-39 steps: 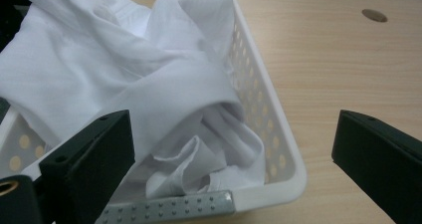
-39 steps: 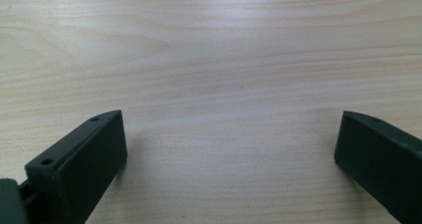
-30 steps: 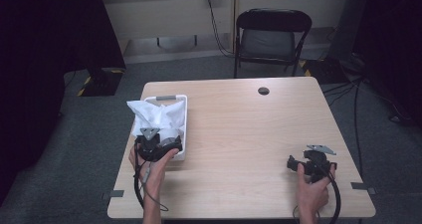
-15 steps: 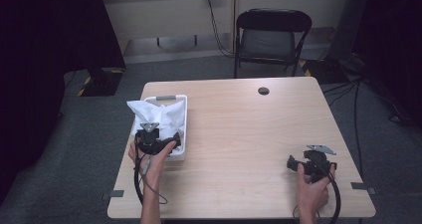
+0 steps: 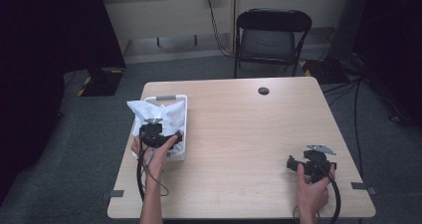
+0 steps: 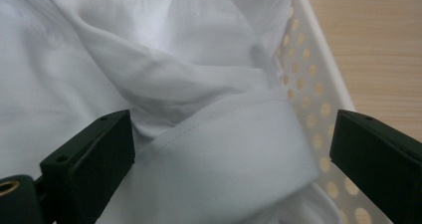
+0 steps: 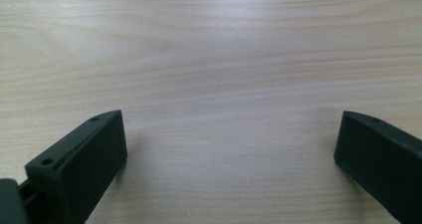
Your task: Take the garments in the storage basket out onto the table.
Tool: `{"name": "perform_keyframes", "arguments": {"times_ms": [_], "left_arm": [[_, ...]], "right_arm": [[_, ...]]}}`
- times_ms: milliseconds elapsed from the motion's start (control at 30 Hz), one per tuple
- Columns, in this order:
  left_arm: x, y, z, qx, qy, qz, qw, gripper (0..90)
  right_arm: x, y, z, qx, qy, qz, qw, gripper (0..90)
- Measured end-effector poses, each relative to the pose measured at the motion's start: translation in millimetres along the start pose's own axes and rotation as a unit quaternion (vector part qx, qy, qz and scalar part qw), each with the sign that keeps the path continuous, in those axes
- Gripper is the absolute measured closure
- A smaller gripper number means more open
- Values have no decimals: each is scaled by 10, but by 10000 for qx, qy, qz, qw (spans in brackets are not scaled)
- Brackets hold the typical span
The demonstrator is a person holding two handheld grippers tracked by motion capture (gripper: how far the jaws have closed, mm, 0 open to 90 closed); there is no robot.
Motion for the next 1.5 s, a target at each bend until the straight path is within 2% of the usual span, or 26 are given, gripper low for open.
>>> {"name": "perform_keyframes", "arguments": {"times_ms": [300,533,833,900,1267,1500], "left_arm": [[-13,-151,28,-195,52,220,9996,27],[-24,-223,49,-141,119,327,9993,20],[-24,-288,36,-254,30,373,9990,16],[-26,-299,30,-305,-23,451,9985,19],[-26,-340,13,-535,-165,533,9970,114],[-34,-351,7,-528,-142,596,9967,210]], "right_arm": [[1,1,2,-6,7,3,10000,0],[1,1,2,-6,6,3,10000,0],[1,1,2,-6,7,2,10000,0],[1,1,2,-5,8,2,10000,0],[1,1,2,-6,8,2,10000,0],[1,1,2,-6,8,2,10000,0]]}}
Point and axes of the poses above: each handheld gripper's, and its own axes: y roughly backward along the jaws, x roughly out of its underside, z roughly to its left, the point moved 5 cm from there along -y, roughly forward along the jaws, and after that the axes turned 12 degrees about z, right-handed, at the moved point
